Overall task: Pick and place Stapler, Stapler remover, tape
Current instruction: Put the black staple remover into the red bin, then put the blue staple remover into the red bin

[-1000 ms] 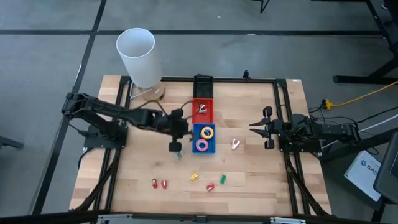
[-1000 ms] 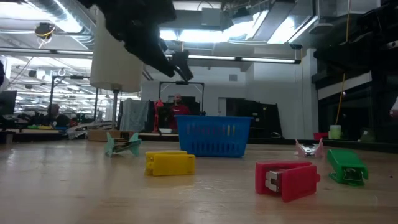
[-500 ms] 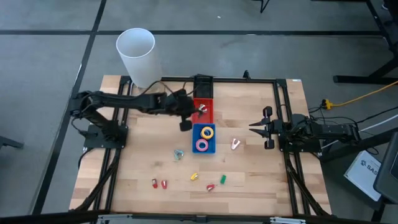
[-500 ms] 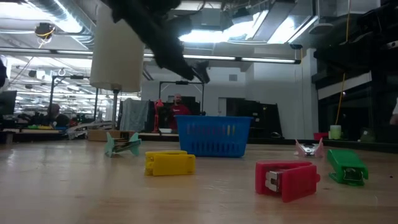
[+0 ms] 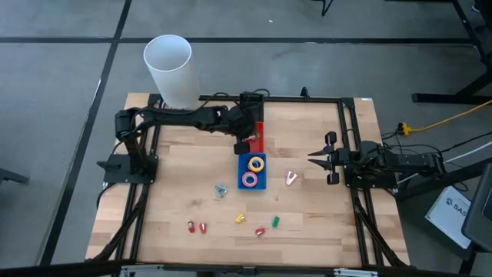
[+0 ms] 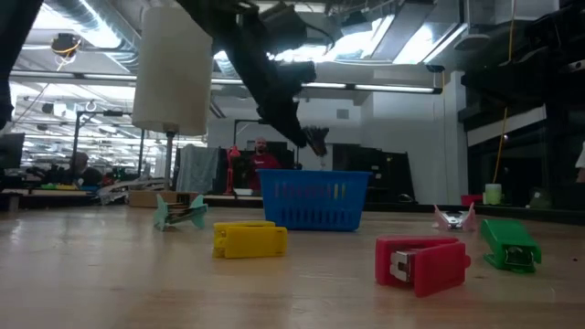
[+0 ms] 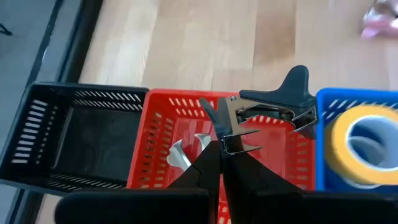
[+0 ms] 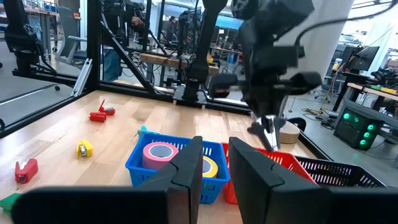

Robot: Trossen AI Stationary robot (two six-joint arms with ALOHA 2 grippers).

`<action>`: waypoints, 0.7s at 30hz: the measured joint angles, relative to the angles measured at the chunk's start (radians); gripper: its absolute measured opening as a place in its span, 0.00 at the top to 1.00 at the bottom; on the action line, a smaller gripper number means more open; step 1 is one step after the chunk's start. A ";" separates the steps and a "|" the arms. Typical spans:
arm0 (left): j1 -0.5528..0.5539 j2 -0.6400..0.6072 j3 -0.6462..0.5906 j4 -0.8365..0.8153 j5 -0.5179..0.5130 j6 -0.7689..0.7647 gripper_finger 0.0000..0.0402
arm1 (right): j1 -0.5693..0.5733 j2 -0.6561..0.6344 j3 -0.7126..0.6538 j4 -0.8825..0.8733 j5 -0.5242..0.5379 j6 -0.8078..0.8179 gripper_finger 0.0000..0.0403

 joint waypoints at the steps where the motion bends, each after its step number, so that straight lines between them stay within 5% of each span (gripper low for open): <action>1: 0.006 0.009 0.000 0.001 0.000 0.010 0.99 | 0.000 0.000 0.000 0.000 0.000 0.000 0.80; 21: 0.048 0.091 0.002 -0.018 -0.026 0.035 0.89 | 0.000 0.000 0.000 0.000 0.000 0.000 0.80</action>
